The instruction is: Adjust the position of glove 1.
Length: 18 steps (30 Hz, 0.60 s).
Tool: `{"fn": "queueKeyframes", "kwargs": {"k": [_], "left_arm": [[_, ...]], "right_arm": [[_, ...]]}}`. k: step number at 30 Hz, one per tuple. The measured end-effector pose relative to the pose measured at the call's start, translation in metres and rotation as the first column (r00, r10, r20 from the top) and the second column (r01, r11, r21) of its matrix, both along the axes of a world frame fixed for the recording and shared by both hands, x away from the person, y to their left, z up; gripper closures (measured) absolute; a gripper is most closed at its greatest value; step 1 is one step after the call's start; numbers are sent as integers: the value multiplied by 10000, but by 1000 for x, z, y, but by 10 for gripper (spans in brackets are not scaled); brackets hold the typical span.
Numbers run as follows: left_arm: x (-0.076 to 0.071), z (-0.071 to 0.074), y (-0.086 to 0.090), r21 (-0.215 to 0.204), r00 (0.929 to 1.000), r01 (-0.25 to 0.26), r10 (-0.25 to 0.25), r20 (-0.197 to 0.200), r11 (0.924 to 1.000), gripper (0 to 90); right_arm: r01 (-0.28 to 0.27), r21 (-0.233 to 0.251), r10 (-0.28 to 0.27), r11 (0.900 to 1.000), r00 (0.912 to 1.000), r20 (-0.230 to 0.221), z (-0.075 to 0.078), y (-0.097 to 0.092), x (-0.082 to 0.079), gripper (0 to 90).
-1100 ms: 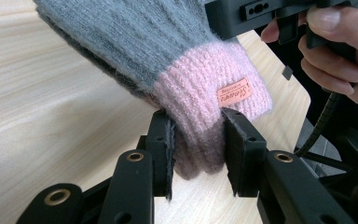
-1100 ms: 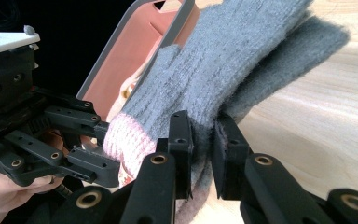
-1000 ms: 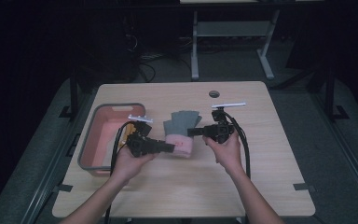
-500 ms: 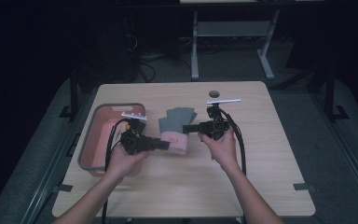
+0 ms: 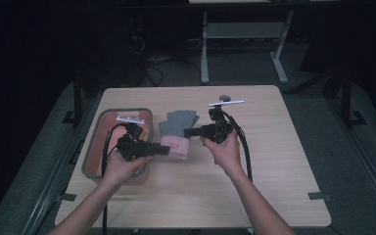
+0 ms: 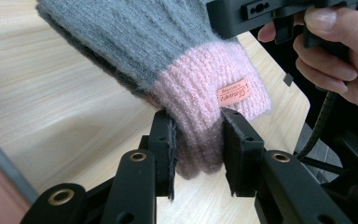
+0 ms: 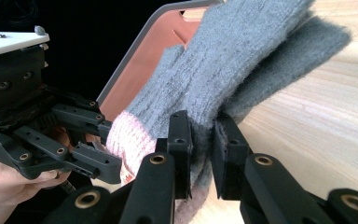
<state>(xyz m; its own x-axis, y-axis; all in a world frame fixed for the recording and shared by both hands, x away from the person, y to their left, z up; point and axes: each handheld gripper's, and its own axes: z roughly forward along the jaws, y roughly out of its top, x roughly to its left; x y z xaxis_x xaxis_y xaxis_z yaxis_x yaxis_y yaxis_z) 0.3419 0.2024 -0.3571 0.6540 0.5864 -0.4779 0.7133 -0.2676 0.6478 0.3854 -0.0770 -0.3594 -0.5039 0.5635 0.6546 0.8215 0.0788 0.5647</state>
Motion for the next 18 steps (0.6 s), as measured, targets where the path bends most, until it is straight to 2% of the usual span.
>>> {"fn": "queueKeyframes", "kwargs": {"k": [18], "left_arm": [[0,2,28,-224,9999,-155,156,8,9996,678]], "right_arm": [[-433,-51,433,9991,9990,84,3,25,7,779]]}}
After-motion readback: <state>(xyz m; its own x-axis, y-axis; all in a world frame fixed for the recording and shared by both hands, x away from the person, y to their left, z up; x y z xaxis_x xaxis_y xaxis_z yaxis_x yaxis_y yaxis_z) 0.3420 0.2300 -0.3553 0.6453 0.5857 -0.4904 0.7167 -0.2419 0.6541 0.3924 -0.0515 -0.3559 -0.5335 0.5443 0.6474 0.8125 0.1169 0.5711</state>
